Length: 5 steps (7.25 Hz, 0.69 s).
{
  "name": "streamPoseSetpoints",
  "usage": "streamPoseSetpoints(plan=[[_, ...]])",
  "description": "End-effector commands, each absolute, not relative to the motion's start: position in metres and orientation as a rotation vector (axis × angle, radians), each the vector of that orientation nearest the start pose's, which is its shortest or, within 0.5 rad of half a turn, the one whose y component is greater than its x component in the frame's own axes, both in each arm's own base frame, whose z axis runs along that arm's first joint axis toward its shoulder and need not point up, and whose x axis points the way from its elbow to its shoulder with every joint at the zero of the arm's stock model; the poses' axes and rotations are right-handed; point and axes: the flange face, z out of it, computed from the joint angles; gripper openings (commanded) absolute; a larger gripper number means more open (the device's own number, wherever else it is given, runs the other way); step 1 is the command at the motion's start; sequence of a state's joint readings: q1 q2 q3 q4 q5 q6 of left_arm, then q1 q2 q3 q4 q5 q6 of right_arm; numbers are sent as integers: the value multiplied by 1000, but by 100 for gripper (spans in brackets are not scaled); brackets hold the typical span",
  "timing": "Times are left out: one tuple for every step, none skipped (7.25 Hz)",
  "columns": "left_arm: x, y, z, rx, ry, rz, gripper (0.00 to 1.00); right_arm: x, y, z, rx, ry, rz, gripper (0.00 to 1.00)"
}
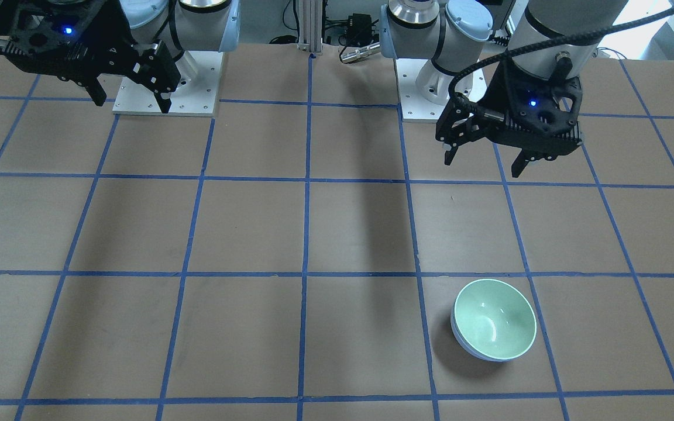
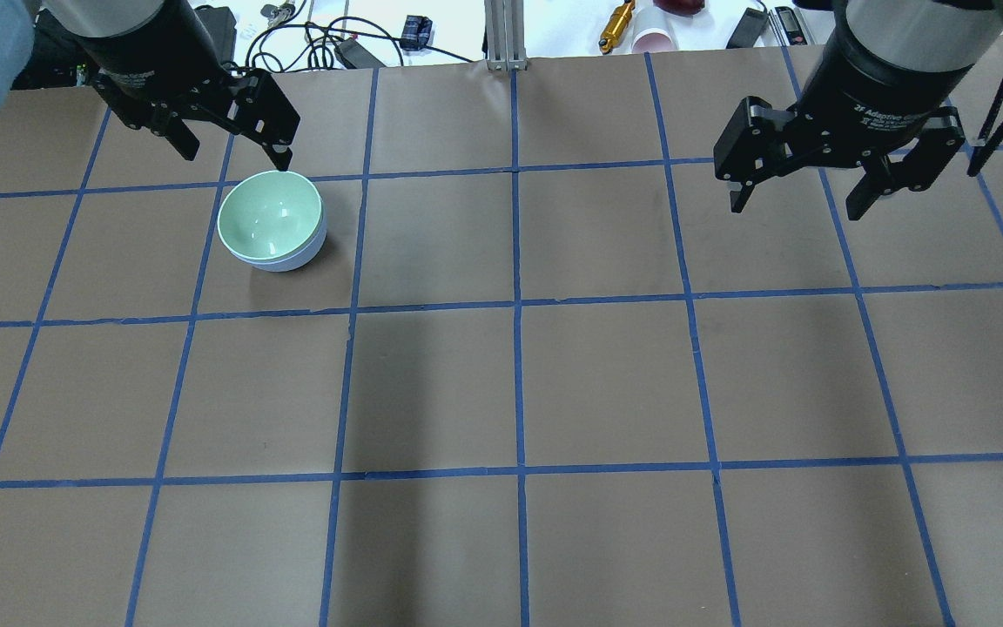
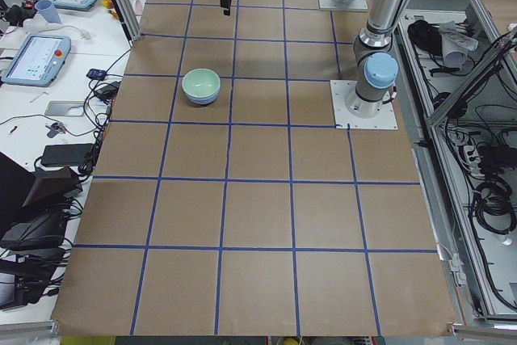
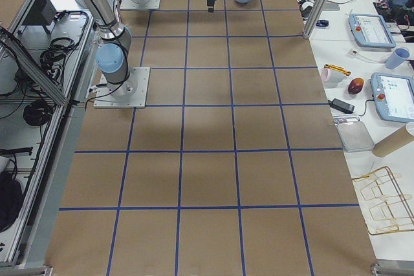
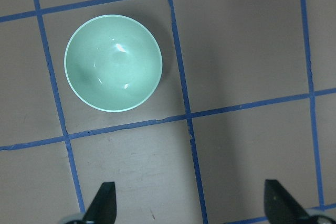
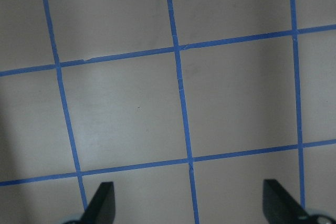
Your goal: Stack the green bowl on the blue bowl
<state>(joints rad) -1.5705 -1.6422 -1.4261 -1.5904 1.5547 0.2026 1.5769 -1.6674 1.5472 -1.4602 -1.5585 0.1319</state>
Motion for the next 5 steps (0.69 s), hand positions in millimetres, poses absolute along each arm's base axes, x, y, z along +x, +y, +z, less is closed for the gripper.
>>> streamPoseSetpoints(plan=[[-136, -532, 511, 324, 3137, -61, 100, 137, -448, 534, 197, 3123, -13, 100], [-134, -529, 514, 319, 3134, -67, 100, 137, -448, 534, 197, 3123, -13, 100], [-134, -528, 517, 319, 3135, -75, 100, 137, -448, 534, 197, 3123, -13, 100], [-134, -525, 519, 319, 3133, -81, 100, 137, -448, 534, 197, 3123, -13, 100], [-134, -524, 522, 319, 3132, -89, 100, 137, -448, 534, 197, 3123, -13, 100]])
